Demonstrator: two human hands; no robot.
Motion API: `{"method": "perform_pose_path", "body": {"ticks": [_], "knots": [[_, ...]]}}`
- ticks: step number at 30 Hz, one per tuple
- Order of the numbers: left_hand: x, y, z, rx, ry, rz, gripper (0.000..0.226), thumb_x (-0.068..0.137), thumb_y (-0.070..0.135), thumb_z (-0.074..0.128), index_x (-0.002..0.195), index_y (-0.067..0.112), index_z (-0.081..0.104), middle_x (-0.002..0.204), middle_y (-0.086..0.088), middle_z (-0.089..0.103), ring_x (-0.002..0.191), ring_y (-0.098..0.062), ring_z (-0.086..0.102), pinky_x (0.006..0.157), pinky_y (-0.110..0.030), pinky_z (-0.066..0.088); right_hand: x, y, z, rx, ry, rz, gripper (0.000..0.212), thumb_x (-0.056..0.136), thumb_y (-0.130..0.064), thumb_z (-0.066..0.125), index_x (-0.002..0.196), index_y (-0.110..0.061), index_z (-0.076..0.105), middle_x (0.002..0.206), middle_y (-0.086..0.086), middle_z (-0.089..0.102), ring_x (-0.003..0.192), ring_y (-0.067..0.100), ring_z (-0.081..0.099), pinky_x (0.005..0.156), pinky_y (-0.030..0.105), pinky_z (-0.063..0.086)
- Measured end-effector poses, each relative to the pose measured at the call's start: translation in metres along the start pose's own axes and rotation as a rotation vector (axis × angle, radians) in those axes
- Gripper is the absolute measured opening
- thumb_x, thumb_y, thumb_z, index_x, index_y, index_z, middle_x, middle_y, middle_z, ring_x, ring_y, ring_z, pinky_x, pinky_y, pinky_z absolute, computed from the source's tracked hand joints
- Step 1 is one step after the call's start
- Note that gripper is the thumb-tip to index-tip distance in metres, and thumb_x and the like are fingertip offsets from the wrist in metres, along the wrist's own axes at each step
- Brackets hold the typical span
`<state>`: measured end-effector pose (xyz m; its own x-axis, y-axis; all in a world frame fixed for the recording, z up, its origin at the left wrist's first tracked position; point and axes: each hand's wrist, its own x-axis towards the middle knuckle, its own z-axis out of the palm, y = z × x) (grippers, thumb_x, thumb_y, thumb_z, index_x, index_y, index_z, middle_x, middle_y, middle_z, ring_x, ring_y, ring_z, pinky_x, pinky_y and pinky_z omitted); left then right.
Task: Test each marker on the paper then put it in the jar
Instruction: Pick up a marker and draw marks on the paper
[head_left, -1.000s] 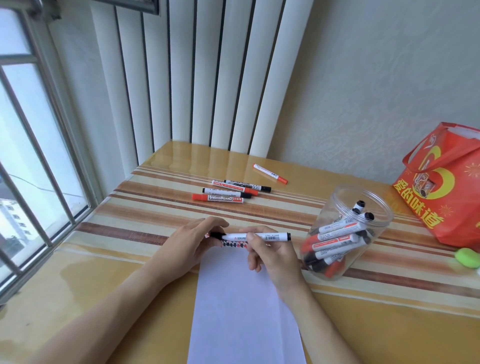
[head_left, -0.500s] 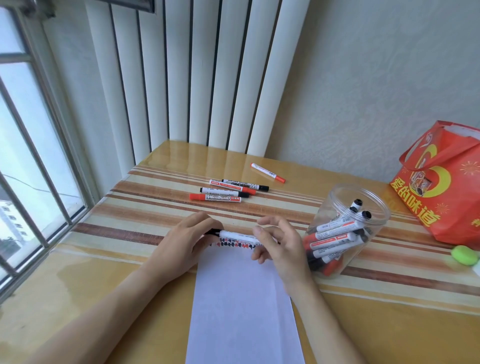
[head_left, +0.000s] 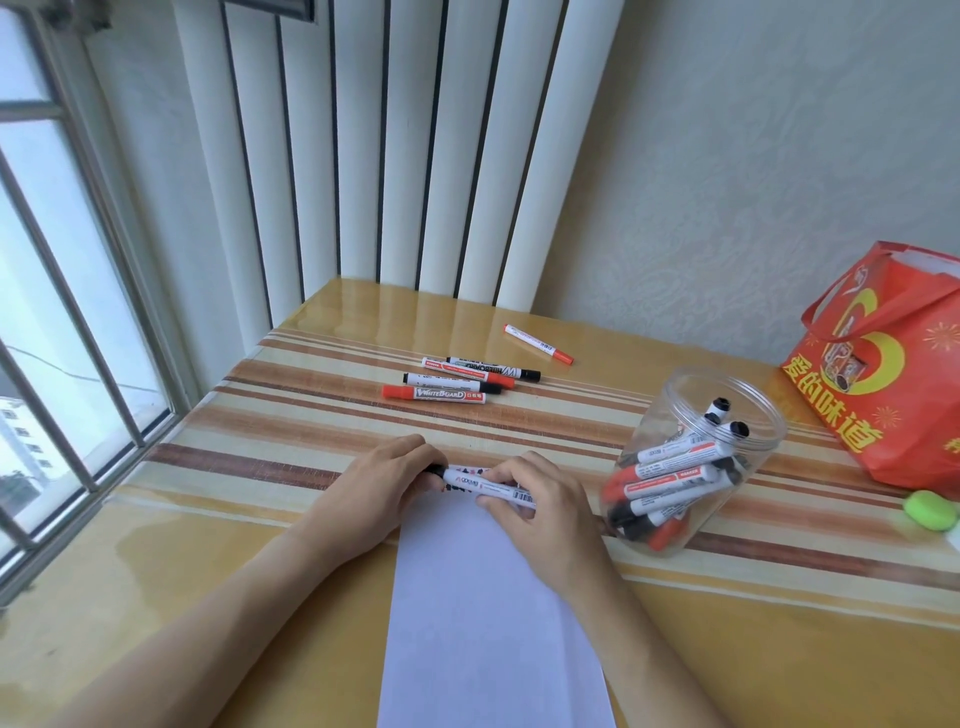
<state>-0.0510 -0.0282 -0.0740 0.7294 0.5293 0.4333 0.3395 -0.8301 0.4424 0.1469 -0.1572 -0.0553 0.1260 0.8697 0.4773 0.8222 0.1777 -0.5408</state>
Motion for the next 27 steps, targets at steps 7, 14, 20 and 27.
{"method": "perform_pose_path", "body": {"ticks": [7,14,20,27], "knots": [[0.000,0.000,-0.004,-0.002,0.011,0.044,0.026,0.100,0.036,0.043,0.103,0.021,0.064,0.090,0.019,0.050,0.078,-0.002,0.045,0.067,-0.012,0.032,0.001,-0.004,0.001,0.002,0.002,0.001,0.010,0.088,-0.028,0.077,0.092,-0.019,0.072,0.084,-0.020,0.059,0.071,-0.007,0.051,0.064,0.010,0.034],[0.000,0.001,-0.004,0.009,0.014,0.116,0.021,0.103,0.031,0.045,0.100,0.019,0.062,0.088,0.012,0.053,0.078,-0.008,0.049,0.068,-0.022,0.035,0.001,-0.007,-0.001,-0.069,-0.010,-0.029,0.033,0.101,-0.046,0.059,0.081,-0.021,0.067,0.068,-0.010,0.053,0.065,0.009,0.050,0.062,0.030,0.036],[0.003,0.001,-0.004,0.035,0.033,0.081,0.029,0.106,0.048,0.042,0.113,0.027,0.061,0.096,0.021,0.051,0.090,-0.008,0.048,0.078,-0.034,0.045,0.018,-0.027,-0.020,0.154,0.195,0.024,0.018,0.087,-0.014,0.081,0.098,-0.019,0.068,0.095,-0.010,0.064,0.089,0.008,0.064,0.076,0.016,0.046],[-0.001,0.004,0.000,0.152,-0.186,-0.139,0.069,0.096,0.079,0.010,0.156,0.050,0.024,0.166,0.019,0.018,0.156,-0.007,0.002,0.126,-0.042,-0.001,0.037,-0.051,-0.088,0.081,0.542,-0.023,0.009,0.099,-0.012,0.068,0.107,-0.013,0.064,0.095,0.000,0.070,0.084,0.022,0.073,0.074,0.038,0.058]]}}
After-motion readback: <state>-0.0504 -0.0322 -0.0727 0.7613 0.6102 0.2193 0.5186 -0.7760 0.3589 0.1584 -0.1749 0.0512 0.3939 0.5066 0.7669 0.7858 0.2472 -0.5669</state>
